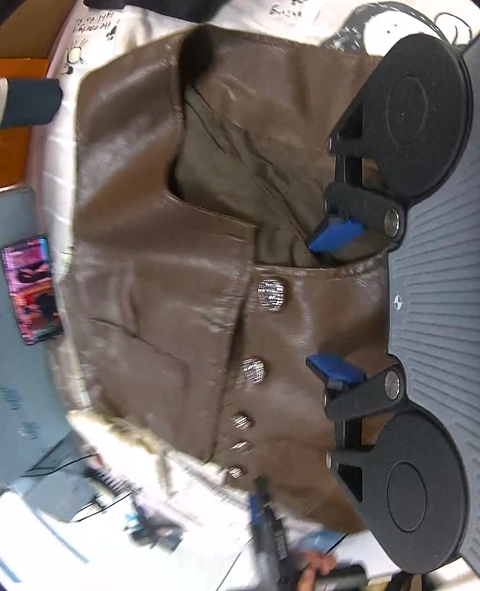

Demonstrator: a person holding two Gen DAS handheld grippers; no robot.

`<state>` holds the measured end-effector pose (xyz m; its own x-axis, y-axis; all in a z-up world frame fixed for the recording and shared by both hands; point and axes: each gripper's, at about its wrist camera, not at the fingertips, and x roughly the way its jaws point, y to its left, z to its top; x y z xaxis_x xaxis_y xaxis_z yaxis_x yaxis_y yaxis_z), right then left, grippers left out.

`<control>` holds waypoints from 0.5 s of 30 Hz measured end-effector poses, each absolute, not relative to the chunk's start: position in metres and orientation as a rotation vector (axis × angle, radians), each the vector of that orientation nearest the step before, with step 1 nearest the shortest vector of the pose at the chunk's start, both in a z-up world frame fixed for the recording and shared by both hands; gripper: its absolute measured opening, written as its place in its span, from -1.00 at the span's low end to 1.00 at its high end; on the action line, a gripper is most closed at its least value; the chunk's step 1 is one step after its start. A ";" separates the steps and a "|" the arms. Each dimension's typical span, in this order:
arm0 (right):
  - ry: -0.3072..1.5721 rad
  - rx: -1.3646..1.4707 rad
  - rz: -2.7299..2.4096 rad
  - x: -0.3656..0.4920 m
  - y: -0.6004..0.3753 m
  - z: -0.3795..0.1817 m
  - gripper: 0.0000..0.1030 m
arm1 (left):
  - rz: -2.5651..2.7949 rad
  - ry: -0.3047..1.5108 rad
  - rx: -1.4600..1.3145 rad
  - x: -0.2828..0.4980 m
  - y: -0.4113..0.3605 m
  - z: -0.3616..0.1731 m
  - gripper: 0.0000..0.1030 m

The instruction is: Fold clothes

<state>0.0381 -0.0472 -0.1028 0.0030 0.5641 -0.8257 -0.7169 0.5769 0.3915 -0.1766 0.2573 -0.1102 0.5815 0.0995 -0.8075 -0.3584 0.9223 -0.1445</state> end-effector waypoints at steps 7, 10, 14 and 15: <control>1.013 -0.251 0.943 0.013 -0.068 -0.107 -0.86 | 0.303 0.852 -0.135 -0.164 0.235 -0.102 -0.96; 1.000 -0.237 0.912 0.014 -0.075 -0.107 -0.80 | 0.305 0.880 -0.095 -0.151 0.233 -0.108 -0.92; 0.946 -0.244 0.860 0.011 -0.078 -0.098 0.00 | 0.339 0.862 -0.056 -0.157 0.230 -0.099 -0.65; 0.925 -0.254 0.851 0.009 -0.080 -0.094 0.01 | 0.344 0.852 -0.053 -0.160 0.230 -0.093 -0.60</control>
<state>0.0092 -0.0804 -0.0937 0.3122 0.5341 -0.7857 -0.7385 0.6566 0.1529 -0.1601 0.2301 -0.0927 0.6072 0.2766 -0.7448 -0.3183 0.9436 0.0910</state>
